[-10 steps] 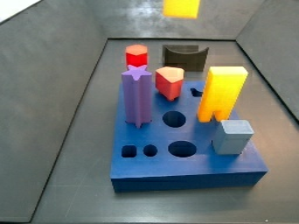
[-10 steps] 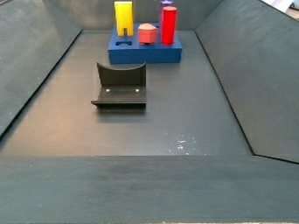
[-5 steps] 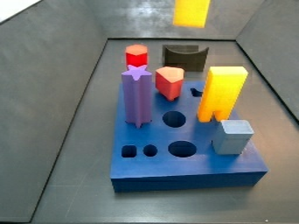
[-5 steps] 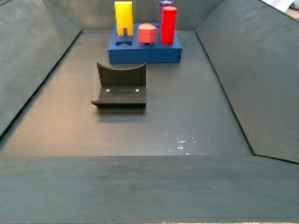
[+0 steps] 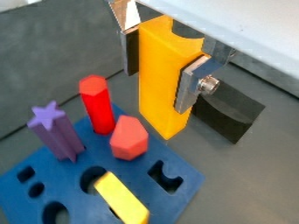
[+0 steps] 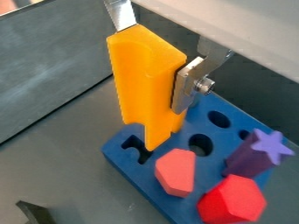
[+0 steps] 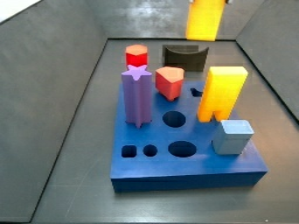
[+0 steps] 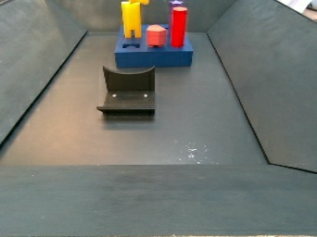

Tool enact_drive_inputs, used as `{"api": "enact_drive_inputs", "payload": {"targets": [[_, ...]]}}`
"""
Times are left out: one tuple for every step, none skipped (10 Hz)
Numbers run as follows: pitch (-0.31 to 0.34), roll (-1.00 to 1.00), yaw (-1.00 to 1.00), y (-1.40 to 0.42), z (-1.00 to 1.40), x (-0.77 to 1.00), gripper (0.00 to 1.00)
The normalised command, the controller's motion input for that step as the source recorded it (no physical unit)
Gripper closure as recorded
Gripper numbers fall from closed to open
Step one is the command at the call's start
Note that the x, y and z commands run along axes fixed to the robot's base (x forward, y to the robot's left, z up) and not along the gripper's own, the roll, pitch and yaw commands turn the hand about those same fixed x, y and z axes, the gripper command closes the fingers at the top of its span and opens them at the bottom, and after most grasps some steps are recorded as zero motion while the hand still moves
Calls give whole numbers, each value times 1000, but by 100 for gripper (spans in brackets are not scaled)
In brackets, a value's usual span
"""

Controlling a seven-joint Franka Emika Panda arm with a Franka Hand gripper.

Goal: Pick up the arch object. Move up. Rotate the arch object. Move to above the board. Insert the arch object.
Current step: Insert the arch object.

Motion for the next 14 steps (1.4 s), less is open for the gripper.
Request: {"api": "enact_drive_inputs", "payload": {"targets": [[0,0,497,0,-451,546,100],[-37,109,503,-163,-654,317,100],[0,250,480,-357,-769,240,100],[0,164,129,-246,-580,154,100],[30,214,0,-157,-314,120,100],[144,437,23,-160,-151,83,100],[133,427,23,-151,-191,57,100],[54,260,0,-94,-280,20,100],[0,107,0,-14,-334,0,100],[-37,23,31,0,-371,0,100],[-1,14,83,0,-366,71,100],[-43,-43,71,0,-494,160,100],[-30,-10,43,0,-431,211,100],[7,0,0,0,-134,249,100]]}}
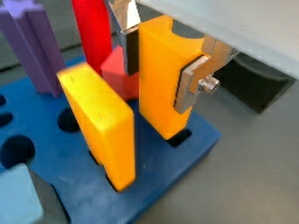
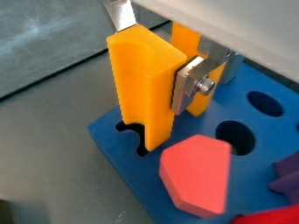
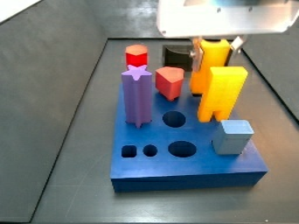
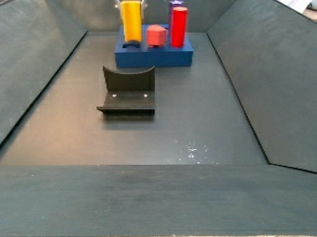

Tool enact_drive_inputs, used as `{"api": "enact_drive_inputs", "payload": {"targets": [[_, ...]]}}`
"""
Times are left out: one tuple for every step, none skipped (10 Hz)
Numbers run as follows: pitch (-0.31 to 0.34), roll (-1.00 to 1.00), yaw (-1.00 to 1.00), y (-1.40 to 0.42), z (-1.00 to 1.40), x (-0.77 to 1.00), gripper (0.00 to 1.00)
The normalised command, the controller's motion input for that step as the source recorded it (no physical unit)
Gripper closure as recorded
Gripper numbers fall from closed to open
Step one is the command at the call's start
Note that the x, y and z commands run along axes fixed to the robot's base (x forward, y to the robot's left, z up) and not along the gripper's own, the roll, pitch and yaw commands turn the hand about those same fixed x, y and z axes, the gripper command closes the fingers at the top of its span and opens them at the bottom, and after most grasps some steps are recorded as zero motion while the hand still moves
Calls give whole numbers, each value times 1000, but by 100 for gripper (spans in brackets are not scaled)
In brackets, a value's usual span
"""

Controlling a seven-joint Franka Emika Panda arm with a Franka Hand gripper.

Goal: Pick up the arch object. Move up. Rotate the arch object. Move to above the board. Insert the arch object.
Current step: Insert the arch object.

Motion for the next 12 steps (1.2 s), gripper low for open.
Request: {"api": "enact_drive_inputs", "payload": {"targets": [[150,37,-71,63,0,397,100],[211,110,-60,111,0,357,100],[33,31,43,146,-120,77,100],[-14,0,143,54,-231,-3,100],[-66,-7,63,0,-220,-114,100],[-77,-11,57,0,-234,-154,100],[-86,-3,43,0,-220,-191,100],[-84,-3,23,0,-226,-229,100],[-90,-33,0,0,-286,-131,100],[-89,-36,0,0,-374,-20,100],[-64,0,0,0,-386,0,100],[-49,0,0,0,-334,0,100]]}}
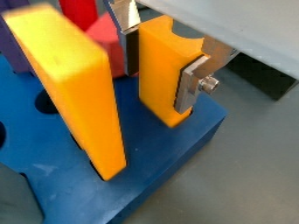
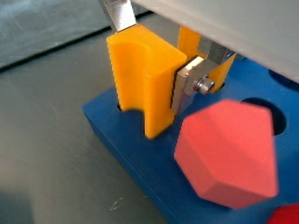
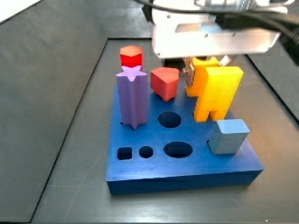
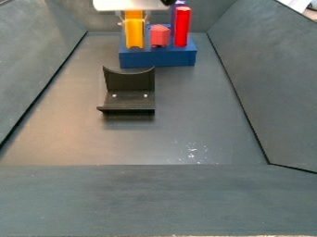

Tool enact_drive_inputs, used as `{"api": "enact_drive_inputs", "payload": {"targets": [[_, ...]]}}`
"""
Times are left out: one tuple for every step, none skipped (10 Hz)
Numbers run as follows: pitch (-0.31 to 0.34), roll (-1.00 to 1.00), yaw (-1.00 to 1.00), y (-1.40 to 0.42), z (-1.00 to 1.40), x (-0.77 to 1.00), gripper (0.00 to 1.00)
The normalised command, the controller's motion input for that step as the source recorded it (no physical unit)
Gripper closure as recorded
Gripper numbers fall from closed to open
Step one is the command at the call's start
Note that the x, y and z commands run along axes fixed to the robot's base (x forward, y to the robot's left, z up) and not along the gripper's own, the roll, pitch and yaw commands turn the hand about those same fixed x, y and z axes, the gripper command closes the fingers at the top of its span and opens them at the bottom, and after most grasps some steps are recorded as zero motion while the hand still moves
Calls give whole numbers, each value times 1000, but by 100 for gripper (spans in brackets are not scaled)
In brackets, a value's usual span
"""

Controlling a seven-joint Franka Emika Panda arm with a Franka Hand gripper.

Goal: Pick up the arch object. Move up. Rotate the arch object. Move to above the board. Insert the arch object.
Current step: Insert the arch object.

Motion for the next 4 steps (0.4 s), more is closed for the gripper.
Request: {"api": "enact_drive_inputs", "payload": {"targets": [[-39,0,0,0,-311,0,100],[-23,-4,0,0,-131,0,100],[0,16,0,0,0,0,100],[0,0,0,0,0,0,100]]}}
